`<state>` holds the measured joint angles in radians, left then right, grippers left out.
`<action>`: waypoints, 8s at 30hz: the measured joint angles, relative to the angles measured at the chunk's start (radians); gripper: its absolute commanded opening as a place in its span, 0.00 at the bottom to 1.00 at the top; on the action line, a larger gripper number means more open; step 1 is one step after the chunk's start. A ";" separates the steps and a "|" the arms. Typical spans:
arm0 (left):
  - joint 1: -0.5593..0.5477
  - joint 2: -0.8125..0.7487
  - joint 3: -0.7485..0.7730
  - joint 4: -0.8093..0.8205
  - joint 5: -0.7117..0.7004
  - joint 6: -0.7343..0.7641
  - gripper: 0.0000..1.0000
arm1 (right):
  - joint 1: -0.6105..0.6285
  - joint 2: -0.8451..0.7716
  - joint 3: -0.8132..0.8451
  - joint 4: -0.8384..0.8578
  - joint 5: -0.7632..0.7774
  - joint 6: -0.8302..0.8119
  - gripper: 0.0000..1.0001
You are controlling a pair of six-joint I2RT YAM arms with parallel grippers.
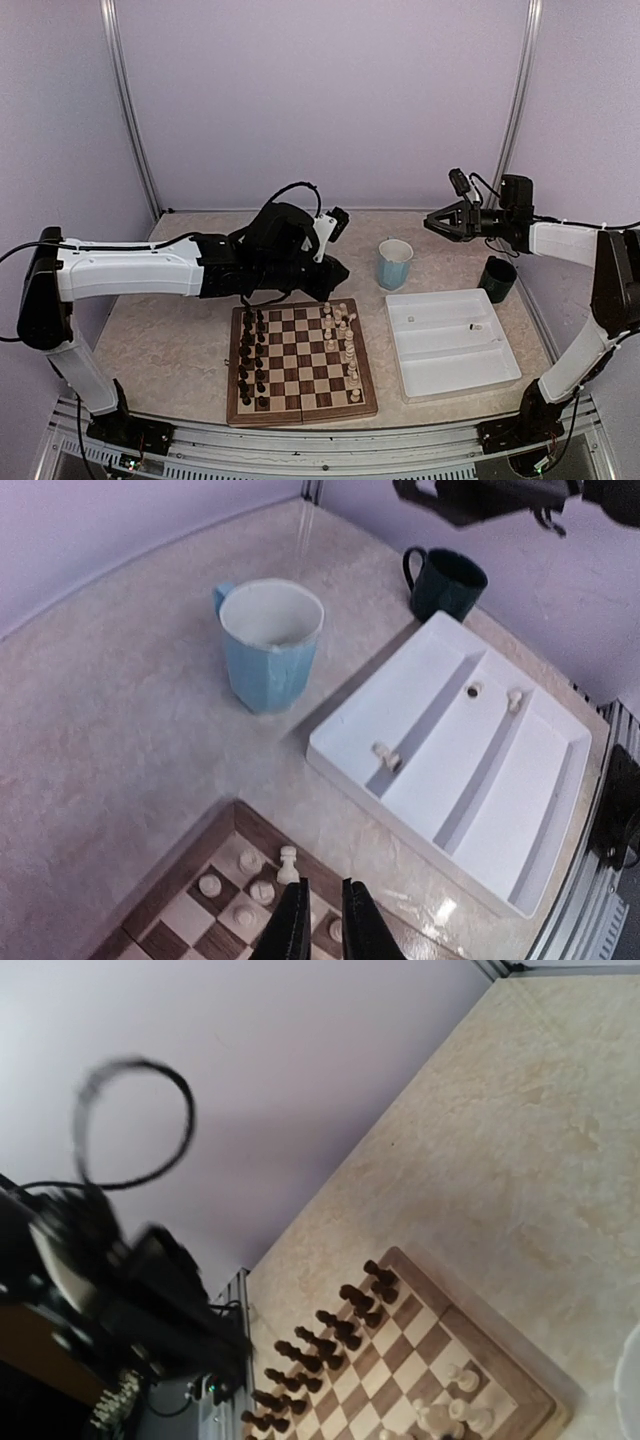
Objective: Set up the chess pieces on the board
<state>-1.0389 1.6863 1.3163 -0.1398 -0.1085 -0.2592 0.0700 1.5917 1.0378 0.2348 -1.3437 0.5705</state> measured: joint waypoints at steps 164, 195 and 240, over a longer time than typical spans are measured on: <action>-0.095 0.250 0.116 -0.724 -0.186 -0.610 0.54 | 0.238 -0.093 0.146 -0.802 0.230 -0.914 0.38; 0.045 -0.763 -0.346 -0.307 -0.549 -0.509 0.62 | 0.851 0.623 0.859 -1.027 0.911 -1.271 0.37; 0.045 -0.760 -0.379 -0.301 -0.524 -0.509 0.63 | 0.916 0.800 1.093 -1.162 0.971 -1.290 0.45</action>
<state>-0.9939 0.9260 0.9371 -0.4412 -0.6323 -0.7681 0.9863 2.3920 2.1307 -0.9268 -0.3725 -0.7193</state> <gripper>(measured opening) 0.629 0.443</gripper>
